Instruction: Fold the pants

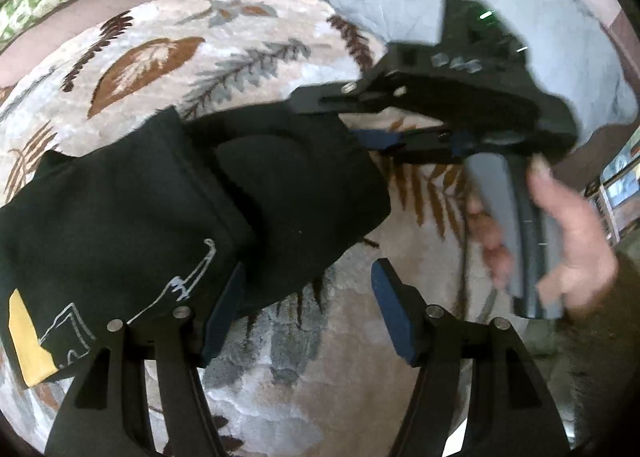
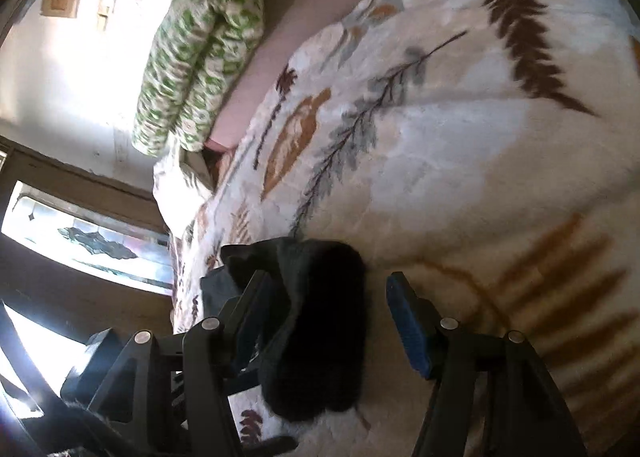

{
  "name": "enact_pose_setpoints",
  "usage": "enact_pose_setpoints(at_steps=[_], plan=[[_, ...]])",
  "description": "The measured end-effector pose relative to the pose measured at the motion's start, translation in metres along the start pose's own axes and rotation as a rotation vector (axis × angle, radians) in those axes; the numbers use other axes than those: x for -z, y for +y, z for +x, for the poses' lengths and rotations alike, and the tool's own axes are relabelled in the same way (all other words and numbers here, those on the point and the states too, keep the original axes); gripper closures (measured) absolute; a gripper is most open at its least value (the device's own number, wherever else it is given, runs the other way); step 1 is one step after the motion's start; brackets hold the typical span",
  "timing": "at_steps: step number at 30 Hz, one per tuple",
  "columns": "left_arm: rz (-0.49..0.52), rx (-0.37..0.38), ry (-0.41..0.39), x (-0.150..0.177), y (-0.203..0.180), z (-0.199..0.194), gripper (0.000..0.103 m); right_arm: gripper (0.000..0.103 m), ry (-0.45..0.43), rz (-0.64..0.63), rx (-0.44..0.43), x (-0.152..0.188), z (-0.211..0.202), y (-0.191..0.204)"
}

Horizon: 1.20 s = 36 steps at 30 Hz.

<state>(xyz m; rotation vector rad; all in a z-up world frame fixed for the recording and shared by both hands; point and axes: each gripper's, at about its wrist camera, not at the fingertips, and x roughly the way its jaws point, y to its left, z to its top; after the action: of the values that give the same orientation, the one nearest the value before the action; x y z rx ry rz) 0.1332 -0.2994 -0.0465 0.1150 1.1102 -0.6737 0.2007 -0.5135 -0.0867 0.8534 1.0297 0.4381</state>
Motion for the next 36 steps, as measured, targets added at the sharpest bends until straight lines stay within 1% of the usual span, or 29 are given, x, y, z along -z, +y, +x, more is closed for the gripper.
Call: enact_pose_setpoints(at_steps=[2,4,6,8,9,11,12,13,15,16,17,18,20,21,22,23,24,27,29,30,31,32,35,36], plan=[[0.012,-0.024,-0.028,0.001,0.001,-0.005,0.038,0.041,0.041,-0.024,-0.013,-0.003,0.012,0.004],[0.034,-0.043,-0.012,0.002,0.001,0.002,0.038,0.041,0.068,-0.079,0.002,-0.005,0.018,0.009],[0.043,-0.061,0.008,0.002,0.001,0.012,0.038,0.047,0.085,-0.098,0.011,-0.007,0.018,0.010],[0.086,-0.101,-0.018,0.003,-0.005,0.016,0.038,0.050,0.102,-0.085,-0.006,-0.008,0.017,0.005],[0.114,-0.119,-0.032,0.003,-0.008,0.016,0.038,0.049,0.106,-0.073,-0.024,-0.007,0.016,0.002],[0.167,-0.142,-0.069,0.004,-0.014,0.009,0.038,0.049,0.104,-0.060,-0.042,-0.008,0.015,-0.001],[0.183,-0.140,-0.084,0.004,-0.016,0.005,0.038,0.049,0.103,-0.056,-0.046,-0.008,0.014,-0.002],[0.225,-0.126,-0.111,0.006,-0.019,-0.004,0.038,0.049,0.102,-0.060,-0.044,-0.007,0.014,-0.002],[0.305,-0.140,-0.130,0.009,-0.026,-0.011,0.038,0.049,0.103,-0.067,-0.041,-0.007,0.014,0.000],[0.367,-0.167,-0.123,0.009,-0.031,-0.009,0.038,0.049,0.105,-0.068,-0.041,-0.007,0.015,0.000],[0.454,-0.231,-0.123,0.009,-0.036,-0.004,0.038,0.049,0.107,-0.065,-0.044,-0.007,0.014,-0.001],[0.508,-0.270,-0.118,0.009,-0.040,0.001,0.038,0.049,0.107,-0.064,-0.045,-0.007,0.014,-0.001],[0.624,-0.377,-0.115,0.010,-0.047,0.012,0.038,0.049,0.105,-0.068,-0.044,-0.007,0.014,-0.002],[0.692,-0.433,-0.128,0.012,-0.052,0.017,0.038,0.049,0.105,-0.068,-0.045,-0.007,0.013,-0.002],[0.731,-0.458,-0.139,0.015,-0.056,0.018,0.038,0.049,0.105,-0.064,-0.050,-0.007,0.013,-0.003],[0.776,-0.469,-0.141,0.018,-0.061,0.021,0.038,0.049,0.107,-0.064,-0.054,-0.008,0.014,-0.003],[0.800,-0.456,-0.121,0.019,-0.065,0.025,0.038,0.049,0.112,-0.065,-0.056,-0.008,0.014,-0.004],[0.795,-0.424,-0.086,0.016,-0.066,0.033,0.038,0.049,0.118,-0.067,-0.053,-0.009,0.014,-0.004],[0.757,-0.390,-0.051,0.008,-0.060,0.040,0.036,0.048,0.119,-0.067,-0.051,-0.009,0.014,-0.003],[0.731,-0.374,-0.037,0.003,-0.054,0.043,0.028,0.048,0.120,-0.065,-0.049,-0.009,0.015,-0.003],[0.710,-0.372,-0.036,-0.002,-0.049,0.045,0.015,0.048,0.120,-0.062,-0.047,-0.009,0.015,-0.003],[0.673,-0.366,-0.035,-0.010,-0.041,0.047,0.011,0.047,0.120,-0.059,-0.045,-0.009,0.016,-0.003],[0.589,-0.330,-0.025,-0.021,-0.029,0.050,0.010,0.042,0.120,-0.059,-0.039,-0.010,0.017,0.000],[0.584,-0.331,-0.032,-0.021,-0.028,0.051,0.010,0.042,0.121,-0.070,-0.027,-0.010,0.018,0.002]])
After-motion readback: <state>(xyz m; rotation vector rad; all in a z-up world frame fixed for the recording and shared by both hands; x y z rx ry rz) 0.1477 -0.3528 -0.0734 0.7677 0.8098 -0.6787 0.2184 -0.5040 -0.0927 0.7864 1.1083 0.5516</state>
